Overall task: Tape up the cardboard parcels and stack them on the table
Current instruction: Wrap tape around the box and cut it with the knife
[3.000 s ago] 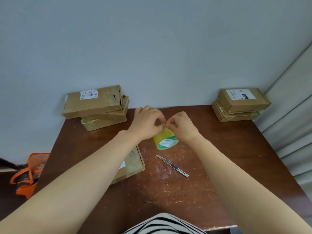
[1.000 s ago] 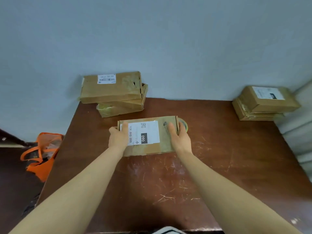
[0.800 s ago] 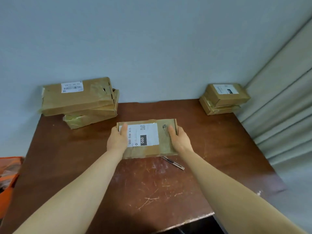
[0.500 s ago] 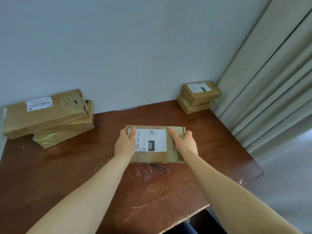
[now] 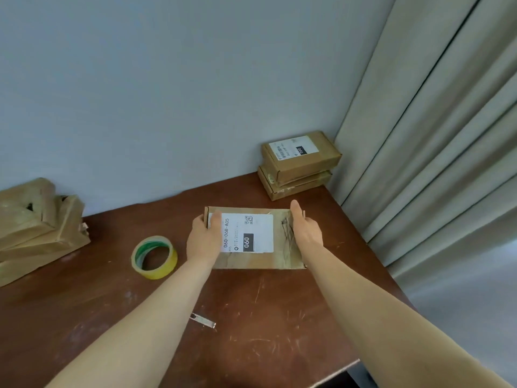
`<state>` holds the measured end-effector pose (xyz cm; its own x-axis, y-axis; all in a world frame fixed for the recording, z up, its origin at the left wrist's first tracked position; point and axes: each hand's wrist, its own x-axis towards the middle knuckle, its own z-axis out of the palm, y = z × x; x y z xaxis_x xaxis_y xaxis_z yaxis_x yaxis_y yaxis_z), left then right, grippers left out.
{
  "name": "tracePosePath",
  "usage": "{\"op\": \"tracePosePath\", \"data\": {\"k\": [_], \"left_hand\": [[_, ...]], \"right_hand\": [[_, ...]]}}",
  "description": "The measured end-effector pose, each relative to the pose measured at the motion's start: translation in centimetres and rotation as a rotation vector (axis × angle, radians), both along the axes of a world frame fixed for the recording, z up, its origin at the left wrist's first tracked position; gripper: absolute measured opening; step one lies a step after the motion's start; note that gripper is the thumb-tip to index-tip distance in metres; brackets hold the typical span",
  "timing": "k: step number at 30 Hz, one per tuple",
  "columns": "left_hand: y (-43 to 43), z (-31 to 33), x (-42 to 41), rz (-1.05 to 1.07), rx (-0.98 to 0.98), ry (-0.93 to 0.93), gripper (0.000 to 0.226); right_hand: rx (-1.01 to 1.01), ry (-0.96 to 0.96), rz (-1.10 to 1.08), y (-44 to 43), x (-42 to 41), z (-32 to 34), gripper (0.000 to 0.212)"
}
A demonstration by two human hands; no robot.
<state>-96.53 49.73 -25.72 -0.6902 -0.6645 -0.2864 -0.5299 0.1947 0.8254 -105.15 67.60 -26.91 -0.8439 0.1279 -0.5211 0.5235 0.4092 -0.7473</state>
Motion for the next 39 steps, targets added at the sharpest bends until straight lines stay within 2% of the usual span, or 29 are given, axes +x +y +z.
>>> {"op": "tracePosePath", "data": {"k": [4,7,10,14,17,20,24,32,36,39], "left_hand": [[2.6,0.0,-3.4,0.196,0.208,-0.034,0.044],[3.2,0.3,-4.1,0.301,0.327,-0.016,0.032],[3.2,0.9,-4.4,0.352,0.345,0.009,0.028],[2.9,1.9,-5.2,0.334,0.35,0.064,0.03],[2.8,2.6,-6.0,0.313,0.349,0.105,0.032],[3.0,3.9,-7.2,0.289,0.465,0.151,0.031],[3.2,5.1,-8.3,0.244,0.65,0.195,0.025],[4.2,5.7,-10.1,0.143,0.572,0.262,0.03],[5.3,6.3,-12.3,0.087,0.462,0.294,0.036],[6.7,6.5,-14.6,0.113,0.417,0.336,0.035]], "right_hand": [[-0.116,-0.072,0.077,2.9,-3.7,-0.2,0.084],[-0.146,-0.046,0.189,3.7,-5.0,-0.5,0.066],[-0.198,-0.012,0.212,3.7,-5.6,-0.7,0.047],[-0.315,0.009,0.211,3.5,-5.5,0.2,0.035],[-0.36,0.071,0.195,3.6,-5.6,1.6,0.035],[-0.283,0.171,0.104,4.2,-6.0,3.2,0.04],[-0.24,0.283,-0.049,4.6,-7.3,4.5,0.029],[-0.22,0.388,-0.153,5.2,-10.2,4.4,0.023],[-0.233,0.411,-0.13,5.7,-13.3,4.7,0.038],[-0.257,0.459,-0.088,6.3,-16.2,4.6,0.034]]}}
